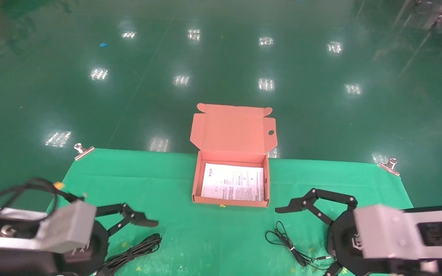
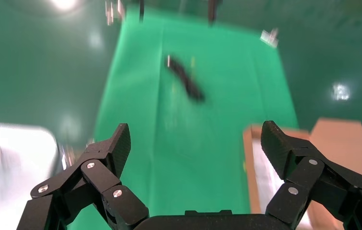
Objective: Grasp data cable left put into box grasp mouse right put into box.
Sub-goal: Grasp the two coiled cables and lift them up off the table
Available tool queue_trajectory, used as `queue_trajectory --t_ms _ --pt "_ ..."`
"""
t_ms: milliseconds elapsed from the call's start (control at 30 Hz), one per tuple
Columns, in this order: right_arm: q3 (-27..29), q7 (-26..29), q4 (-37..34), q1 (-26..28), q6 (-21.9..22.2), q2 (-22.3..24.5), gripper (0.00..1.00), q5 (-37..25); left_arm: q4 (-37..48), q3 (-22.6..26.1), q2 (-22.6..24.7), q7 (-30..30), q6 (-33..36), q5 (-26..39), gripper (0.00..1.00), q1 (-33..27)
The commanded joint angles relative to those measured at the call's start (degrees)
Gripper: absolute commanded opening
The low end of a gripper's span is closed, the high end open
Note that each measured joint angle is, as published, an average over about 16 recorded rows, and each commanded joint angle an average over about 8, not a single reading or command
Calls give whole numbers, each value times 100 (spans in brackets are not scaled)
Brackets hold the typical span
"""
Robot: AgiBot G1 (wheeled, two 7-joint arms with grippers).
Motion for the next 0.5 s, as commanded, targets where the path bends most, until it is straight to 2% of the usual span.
queue_trajectory --t_ms 33,300,500 --pt "-141 -70 18 214 -57 -37 100 -319 10 139 41 -17 7 321 100 -126" --pt "-1178 -560 64 853 -10 -376 100 -1885 -50 610 372 -15 -250 1608 100 -441" --pt "-1787 -800 68 848 320 -686 100 -3059 6 1056 764 52 -580 2792 100 -509"
